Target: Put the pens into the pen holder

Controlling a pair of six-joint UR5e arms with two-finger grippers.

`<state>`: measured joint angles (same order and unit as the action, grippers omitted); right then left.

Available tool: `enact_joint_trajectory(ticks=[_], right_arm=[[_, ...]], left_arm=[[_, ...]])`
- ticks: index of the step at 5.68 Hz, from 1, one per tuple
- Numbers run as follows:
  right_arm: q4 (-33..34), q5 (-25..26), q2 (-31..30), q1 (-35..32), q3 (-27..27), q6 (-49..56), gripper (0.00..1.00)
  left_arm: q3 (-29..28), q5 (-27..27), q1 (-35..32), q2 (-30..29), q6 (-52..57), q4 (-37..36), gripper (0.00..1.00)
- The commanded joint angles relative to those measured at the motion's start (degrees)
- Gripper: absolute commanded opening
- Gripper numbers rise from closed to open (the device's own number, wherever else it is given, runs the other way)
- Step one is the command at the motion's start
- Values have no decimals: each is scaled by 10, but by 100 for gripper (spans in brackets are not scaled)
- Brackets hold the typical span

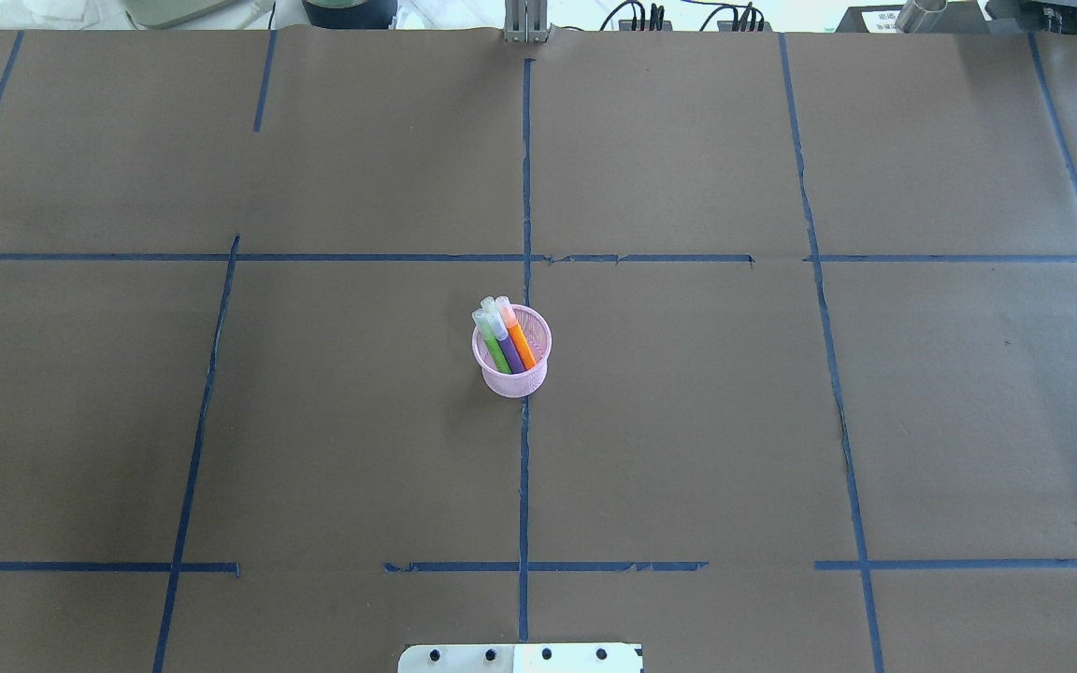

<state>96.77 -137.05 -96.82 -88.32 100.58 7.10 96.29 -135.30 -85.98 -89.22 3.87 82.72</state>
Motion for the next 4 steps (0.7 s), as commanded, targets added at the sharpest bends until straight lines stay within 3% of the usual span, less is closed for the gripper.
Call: enact_joint_trajectory(ticks=[1, 4], right_arm=[[-1, 6, 1, 1, 11, -1, 100], [-4, 13, 1, 7, 16, 1, 100]], left_arm=[[1, 3, -1, 1, 2, 2, 100], [-1, -1, -1, 8, 1, 3, 100]])
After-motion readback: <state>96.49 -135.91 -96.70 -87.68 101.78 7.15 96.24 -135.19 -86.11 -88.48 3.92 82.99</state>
